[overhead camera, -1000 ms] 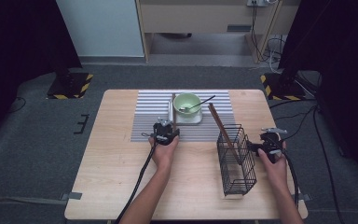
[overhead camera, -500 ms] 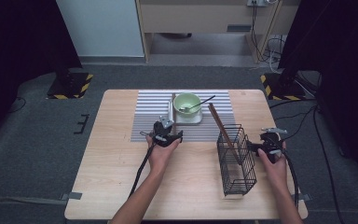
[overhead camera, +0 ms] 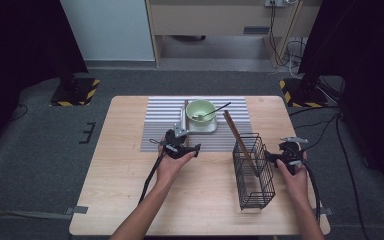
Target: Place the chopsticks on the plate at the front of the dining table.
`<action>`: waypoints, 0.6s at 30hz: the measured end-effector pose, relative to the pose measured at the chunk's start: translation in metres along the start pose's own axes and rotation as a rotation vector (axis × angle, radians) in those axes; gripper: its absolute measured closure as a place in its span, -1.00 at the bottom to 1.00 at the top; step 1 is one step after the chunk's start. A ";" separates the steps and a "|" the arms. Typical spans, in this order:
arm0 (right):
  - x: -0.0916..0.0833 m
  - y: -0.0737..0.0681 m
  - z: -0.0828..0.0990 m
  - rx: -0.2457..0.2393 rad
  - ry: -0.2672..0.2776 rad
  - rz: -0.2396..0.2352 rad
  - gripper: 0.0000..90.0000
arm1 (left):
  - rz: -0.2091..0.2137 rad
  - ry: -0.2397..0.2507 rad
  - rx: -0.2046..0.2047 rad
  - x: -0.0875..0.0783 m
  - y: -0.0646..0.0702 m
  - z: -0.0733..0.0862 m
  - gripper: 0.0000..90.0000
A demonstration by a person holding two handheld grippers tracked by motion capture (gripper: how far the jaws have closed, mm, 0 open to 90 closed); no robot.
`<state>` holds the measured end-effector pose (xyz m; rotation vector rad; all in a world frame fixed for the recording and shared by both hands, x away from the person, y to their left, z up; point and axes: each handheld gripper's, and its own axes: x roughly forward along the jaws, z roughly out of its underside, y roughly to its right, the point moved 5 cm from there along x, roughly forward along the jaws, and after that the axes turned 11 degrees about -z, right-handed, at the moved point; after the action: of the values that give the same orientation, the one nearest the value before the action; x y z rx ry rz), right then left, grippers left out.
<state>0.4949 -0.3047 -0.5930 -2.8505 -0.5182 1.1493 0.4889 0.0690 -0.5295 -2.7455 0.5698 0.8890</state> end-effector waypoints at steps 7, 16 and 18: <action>0.000 0.000 0.000 0.000 0.000 0.000 -0.93 | 0.030 -0.010 0.000 -0.004 0.000 -0.004 -0.80; 0.000 0.000 0.000 0.000 0.000 0.000 -0.93 | 0.077 -0.048 0.039 -0.009 0.000 -0.005 -0.86; 0.000 0.000 0.000 0.000 0.000 0.000 -0.93 | 0.084 -0.060 0.054 -0.011 0.000 -0.004 -0.86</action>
<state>0.4949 -0.3047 -0.5930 -2.8505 -0.5187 1.1495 0.4827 0.0711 -0.5201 -2.6544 0.6923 0.9572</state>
